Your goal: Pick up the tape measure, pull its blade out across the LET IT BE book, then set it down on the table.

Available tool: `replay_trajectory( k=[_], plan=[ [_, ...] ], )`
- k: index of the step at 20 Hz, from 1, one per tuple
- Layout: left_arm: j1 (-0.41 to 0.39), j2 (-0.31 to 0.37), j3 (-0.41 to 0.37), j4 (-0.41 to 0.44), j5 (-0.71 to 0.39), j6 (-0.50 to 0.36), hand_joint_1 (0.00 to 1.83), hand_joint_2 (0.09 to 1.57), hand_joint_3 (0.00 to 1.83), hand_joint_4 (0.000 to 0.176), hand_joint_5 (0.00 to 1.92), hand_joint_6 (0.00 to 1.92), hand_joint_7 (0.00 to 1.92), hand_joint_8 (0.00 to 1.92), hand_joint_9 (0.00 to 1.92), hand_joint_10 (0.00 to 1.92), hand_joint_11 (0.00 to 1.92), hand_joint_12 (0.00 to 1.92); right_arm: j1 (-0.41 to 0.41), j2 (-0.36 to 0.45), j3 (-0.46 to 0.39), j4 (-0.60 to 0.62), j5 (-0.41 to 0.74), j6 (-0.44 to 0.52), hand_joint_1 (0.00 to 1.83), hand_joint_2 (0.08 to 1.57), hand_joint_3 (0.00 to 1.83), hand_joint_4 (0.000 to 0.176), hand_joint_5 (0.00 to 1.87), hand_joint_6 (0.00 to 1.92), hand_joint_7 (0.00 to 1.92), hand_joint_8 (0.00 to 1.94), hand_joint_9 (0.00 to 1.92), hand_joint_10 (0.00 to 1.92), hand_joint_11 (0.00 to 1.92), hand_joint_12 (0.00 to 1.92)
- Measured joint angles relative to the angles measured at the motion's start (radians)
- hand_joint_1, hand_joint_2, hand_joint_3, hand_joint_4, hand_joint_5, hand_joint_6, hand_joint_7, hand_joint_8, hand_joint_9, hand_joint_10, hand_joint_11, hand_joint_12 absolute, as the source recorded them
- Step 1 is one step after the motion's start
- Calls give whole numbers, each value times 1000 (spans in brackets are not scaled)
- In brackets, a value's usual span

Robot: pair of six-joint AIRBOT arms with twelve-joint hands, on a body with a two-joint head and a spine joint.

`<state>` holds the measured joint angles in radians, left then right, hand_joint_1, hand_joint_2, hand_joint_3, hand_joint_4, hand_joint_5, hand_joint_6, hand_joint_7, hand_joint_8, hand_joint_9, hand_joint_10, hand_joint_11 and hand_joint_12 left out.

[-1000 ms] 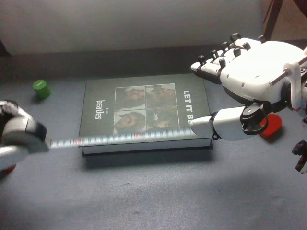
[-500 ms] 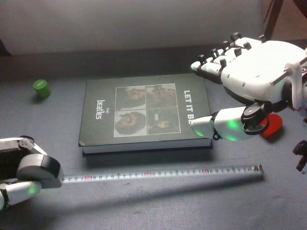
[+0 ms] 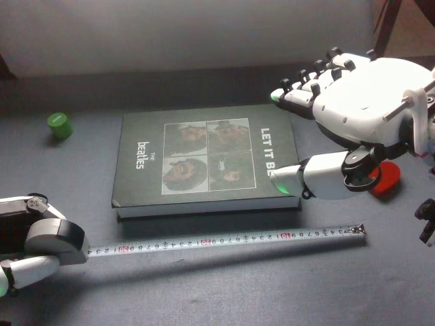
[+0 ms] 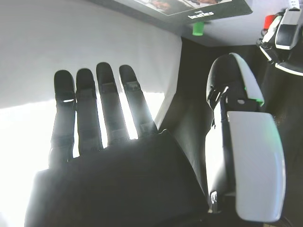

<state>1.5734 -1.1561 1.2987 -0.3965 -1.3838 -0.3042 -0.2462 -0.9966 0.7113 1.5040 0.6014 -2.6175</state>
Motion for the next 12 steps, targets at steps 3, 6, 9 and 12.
replay_trajectory(
  k=[3, 6, 9, 12],
  plan=[
    [0, -2, 0, 0, -1, -3, 1370, 1143, 0, 0, 820, 974, 973, 1037, 862, 1350, 841, 1217, 0, 0, 0, 0, 0, 0, 120, 1093, 0, 0, 146, 2, 209, 0, 172, 2, 0, 624],
    [0, -2, 0, 0, -1, -4, 1370, 1144, 0, 0, 820, 982, 975, 1035, 855, 1352, 824, 1222, 0, 0, 0, 0, 0, 0, 120, 1093, 0, 0, 146, 2, 208, 0, 172, 2, 0, 624],
    [4, -2, 4, 8, -9, -7, 1029, 1126, 0, 0, 814, 199, 909, 121, 786, 320, 543, 1013, 0, 0, -1, 0, 0, -1, 119, 1097, 1, 0, 150, 3, 205, 0, 170, 1, 0, 621],
    [4, -2, 3, 5, -11, -8, 860, 1148, 0, 0, 784, 56, 867, 36, 729, 157, 415, 946, 0, 2, -4, 0, 0, -1, 119, 1097, 1, 0, 138, 0, 204, 0, 170, 1, 0, 620]
  ],
)
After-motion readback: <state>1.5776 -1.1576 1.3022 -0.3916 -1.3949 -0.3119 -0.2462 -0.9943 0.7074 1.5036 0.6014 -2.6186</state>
